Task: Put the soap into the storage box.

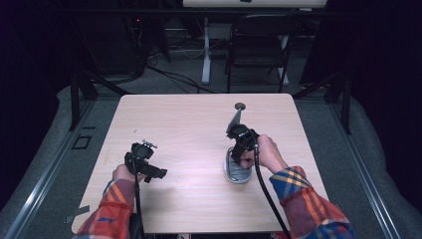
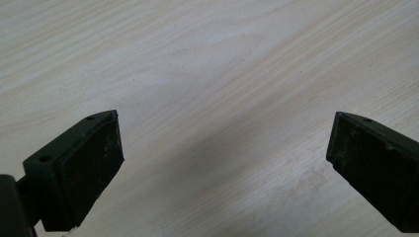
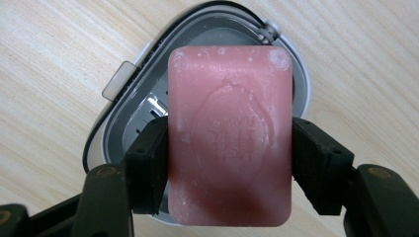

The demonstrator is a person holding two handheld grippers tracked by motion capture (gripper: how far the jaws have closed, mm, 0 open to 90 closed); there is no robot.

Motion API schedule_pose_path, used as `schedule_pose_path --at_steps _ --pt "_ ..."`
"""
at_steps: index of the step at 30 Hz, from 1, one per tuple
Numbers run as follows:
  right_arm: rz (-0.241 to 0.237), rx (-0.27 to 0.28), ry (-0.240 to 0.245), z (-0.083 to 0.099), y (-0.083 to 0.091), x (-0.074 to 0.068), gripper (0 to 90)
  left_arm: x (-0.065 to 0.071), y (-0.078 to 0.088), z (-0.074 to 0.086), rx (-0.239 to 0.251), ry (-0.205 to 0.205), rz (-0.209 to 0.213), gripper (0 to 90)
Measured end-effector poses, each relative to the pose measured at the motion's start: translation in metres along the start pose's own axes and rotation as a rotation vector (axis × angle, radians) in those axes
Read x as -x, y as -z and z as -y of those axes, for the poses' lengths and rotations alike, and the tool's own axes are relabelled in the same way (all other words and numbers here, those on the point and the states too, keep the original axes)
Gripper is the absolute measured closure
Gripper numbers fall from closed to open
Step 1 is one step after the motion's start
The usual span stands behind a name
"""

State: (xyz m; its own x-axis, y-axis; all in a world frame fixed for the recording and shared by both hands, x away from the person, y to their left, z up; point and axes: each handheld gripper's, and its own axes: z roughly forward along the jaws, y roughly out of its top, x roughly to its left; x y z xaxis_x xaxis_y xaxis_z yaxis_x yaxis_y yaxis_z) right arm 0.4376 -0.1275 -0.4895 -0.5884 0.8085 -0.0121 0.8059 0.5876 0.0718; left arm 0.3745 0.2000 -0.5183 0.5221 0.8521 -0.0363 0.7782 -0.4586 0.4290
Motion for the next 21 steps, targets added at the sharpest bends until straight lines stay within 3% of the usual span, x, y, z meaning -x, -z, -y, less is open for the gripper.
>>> schedule_pose_path --at_steps 1,5,9,10,16,18,21 --pt "0.008 -0.026 0.015 -0.001 0.001 0.0 36.8 0.0 0.0 0.0 0.0 0.0 0.0 0.8" --pt "0.009 -0.014 0.0 -0.002 -0.002 -0.002 36.8 0.0 0.0 0.0 0.0 -0.001 0.0 0.8" --pt "0.008 -0.051 0.015 -0.003 -0.003 -0.003 36.6 0.0 0.0 0.0 0.0 -0.001 0.001 0.8" --pt "0.003 -0.035 -0.005 -0.002 -0.005 -0.005 36.6 0.0 0.0 0.0 0.0 -0.001 0.001 0.8" --pt "-0.012 -0.02 -0.005 0.001 -0.001 -0.006 35.6 0.0 0.0 0.0 -0.001 -0.001 0.0 0.8" --pt "-0.017 -0.038 0.009 0.002 0.002 -0.005 36.8 0.0 0.0 0.0 -0.001 -0.002 0.0 0.8" --pt "-0.056 -0.017 0.01 0.007 0.007 -0.002 43.2 0.001 0.0 0.0 0.0 -0.003 -0.001 0.8"
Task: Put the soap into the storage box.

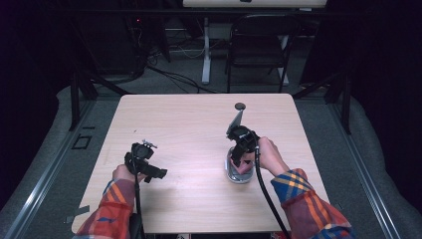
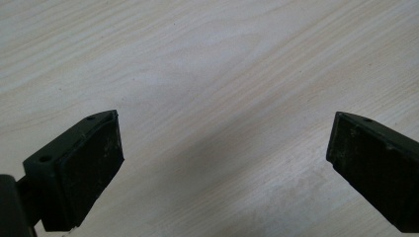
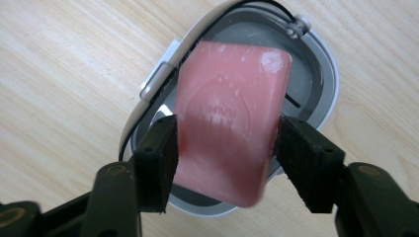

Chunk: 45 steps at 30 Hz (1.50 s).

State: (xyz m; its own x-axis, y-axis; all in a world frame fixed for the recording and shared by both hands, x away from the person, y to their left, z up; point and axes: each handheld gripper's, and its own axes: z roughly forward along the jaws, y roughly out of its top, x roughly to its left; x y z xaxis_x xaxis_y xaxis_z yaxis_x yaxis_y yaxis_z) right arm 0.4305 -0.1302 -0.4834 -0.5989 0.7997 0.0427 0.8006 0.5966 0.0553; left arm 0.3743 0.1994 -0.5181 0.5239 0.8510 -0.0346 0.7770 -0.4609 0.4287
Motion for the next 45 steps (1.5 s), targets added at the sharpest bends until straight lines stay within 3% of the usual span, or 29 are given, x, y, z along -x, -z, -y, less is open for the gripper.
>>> schedule_pose_path --at_steps 9,14,15,16,28,34,41,45 --pt "-0.072 0.025 0.037 0.013 0.005 -0.002 50.5 0.0 0.0 0.0 0.0 0.002 0.001 0.8" --pt "-0.072 0.06 0.057 0.019 0.013 -0.002 49.0 0.0 0.0 0.0 0.0 0.002 0.0 0.8" --pt "-0.07 0.089 0.053 0.021 0.015 -0.002 48.3 0.0 0.0 0.0 -0.001 0.002 0.0 0.8" --pt "-0.071 0.072 0.059 0.023 0.018 -0.001 47.7 0.0 0.0 0.0 -0.001 0.002 0.001 0.8" --pt "-0.037 0.178 0.116 0.048 0.043 0.01 29.2 0.0 0.0 0.0 0.004 0.004 0.006 0.7" --pt "-0.013 0.213 0.106 0.064 0.048 0.02 15.4 0.0 0.0 0.0 0.005 0.003 0.007 0.7" --pt "0.036 0.262 0.078 0.088 0.052 0.035 9.0 0.0 0.0 0.0 0.004 0.003 0.008 0.7" --pt "0.04 0.264 0.065 0.1 0.053 0.045 6.6 0.0 0.0 0.0 0.004 0.004 0.007 0.7"
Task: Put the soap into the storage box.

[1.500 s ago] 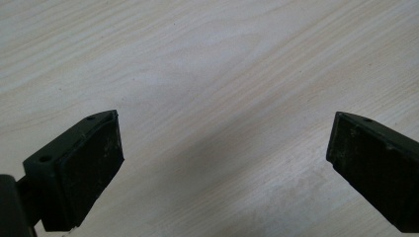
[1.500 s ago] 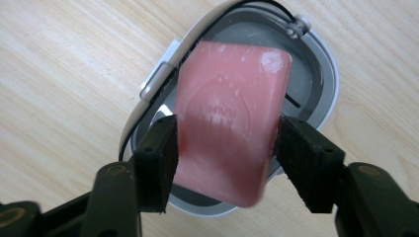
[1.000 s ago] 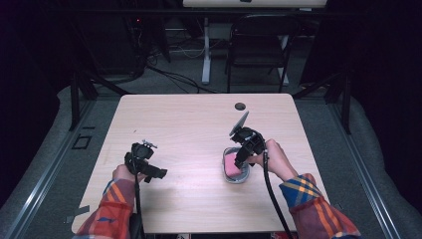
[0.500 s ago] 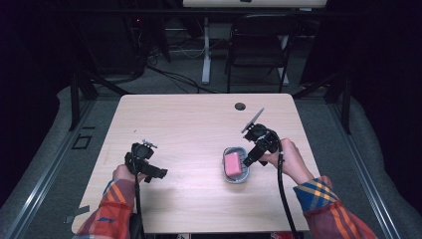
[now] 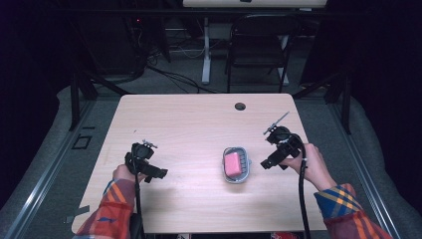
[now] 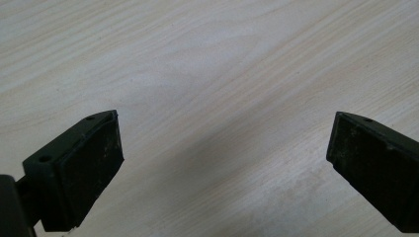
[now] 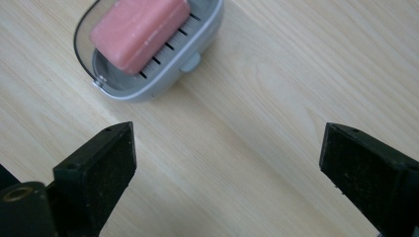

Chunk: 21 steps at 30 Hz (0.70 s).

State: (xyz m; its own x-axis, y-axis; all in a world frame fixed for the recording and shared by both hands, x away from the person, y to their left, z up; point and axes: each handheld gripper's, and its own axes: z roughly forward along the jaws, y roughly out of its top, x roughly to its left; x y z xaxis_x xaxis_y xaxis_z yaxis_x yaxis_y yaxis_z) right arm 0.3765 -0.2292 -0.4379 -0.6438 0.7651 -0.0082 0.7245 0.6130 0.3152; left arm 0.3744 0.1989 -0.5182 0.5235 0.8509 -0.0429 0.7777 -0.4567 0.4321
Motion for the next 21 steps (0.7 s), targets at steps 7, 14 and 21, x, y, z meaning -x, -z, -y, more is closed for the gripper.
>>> schedule_pose_path --at_steps 7,14,21 --pt "0.011 0.014 -0.02 0.023 0.004 0.014 1.5 0.0 0.0 0.0 -0.001 -0.001 -0.001 0.7" --pt "0.047 0.03 -0.042 0.045 0.002 0.025 0.0 0.0 0.0 0.0 -0.001 -0.001 -0.001 0.7" --pt "0.053 0.012 -0.049 0.065 -0.006 0.033 0.0 0.0 0.0 0.0 -0.005 -0.001 -0.001 0.7"
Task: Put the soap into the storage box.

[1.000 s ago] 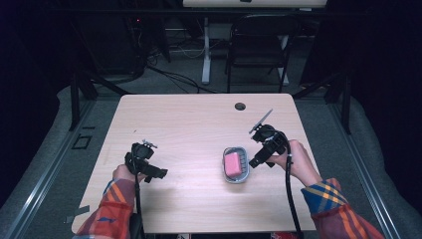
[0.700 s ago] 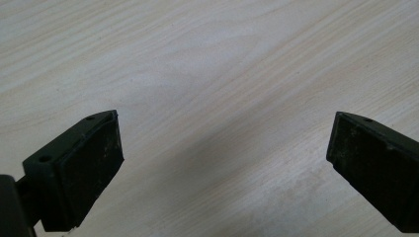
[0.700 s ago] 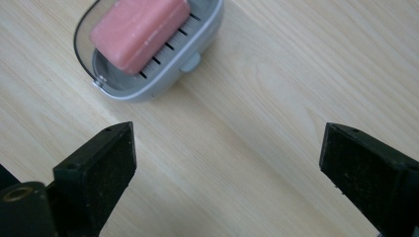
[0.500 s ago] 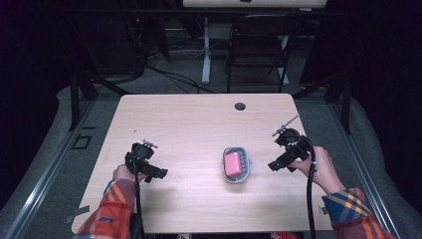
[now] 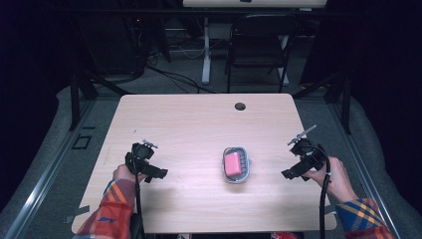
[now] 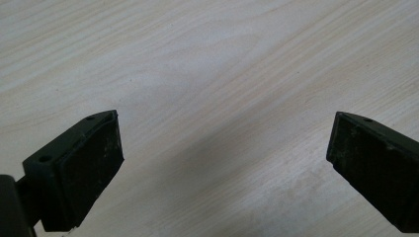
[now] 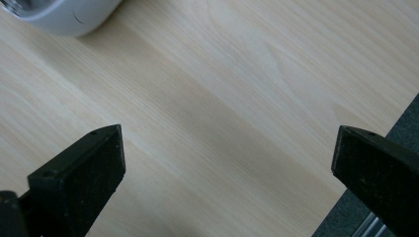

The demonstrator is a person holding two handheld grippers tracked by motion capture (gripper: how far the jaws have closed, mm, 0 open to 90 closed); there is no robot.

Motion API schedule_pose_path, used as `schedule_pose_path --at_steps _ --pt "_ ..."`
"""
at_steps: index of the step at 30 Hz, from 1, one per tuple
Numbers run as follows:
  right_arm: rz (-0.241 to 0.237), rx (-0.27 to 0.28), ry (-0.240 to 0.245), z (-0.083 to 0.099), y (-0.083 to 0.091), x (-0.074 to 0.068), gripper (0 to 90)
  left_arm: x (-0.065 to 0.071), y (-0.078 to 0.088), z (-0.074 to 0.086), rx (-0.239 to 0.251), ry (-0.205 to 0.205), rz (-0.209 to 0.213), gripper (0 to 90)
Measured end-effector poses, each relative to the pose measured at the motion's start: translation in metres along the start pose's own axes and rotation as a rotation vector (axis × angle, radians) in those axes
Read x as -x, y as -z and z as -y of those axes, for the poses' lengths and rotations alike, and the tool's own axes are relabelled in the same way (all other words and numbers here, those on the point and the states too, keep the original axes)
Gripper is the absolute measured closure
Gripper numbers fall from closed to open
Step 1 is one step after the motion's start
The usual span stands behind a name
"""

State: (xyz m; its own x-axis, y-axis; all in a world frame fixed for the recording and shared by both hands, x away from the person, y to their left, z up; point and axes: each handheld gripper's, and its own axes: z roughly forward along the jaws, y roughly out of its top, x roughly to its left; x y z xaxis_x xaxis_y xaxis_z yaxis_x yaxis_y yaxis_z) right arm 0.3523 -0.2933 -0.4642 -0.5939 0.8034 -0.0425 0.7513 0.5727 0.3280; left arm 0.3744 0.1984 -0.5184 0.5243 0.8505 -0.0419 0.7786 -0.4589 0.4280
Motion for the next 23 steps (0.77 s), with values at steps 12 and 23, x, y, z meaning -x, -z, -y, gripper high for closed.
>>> schedule_pose_path --at_steps 12,23 --pt "0.025 0.032 0.023 0.043 -0.036 0.002 0.0 0.001 -0.001 0.0 0.001 -0.013 0.002 0.7" --pt "0.064 -0.016 0.134 0.05 -0.048 -0.006 5.7 0.004 0.0 -0.002 0.006 -0.033 0.01 0.6"
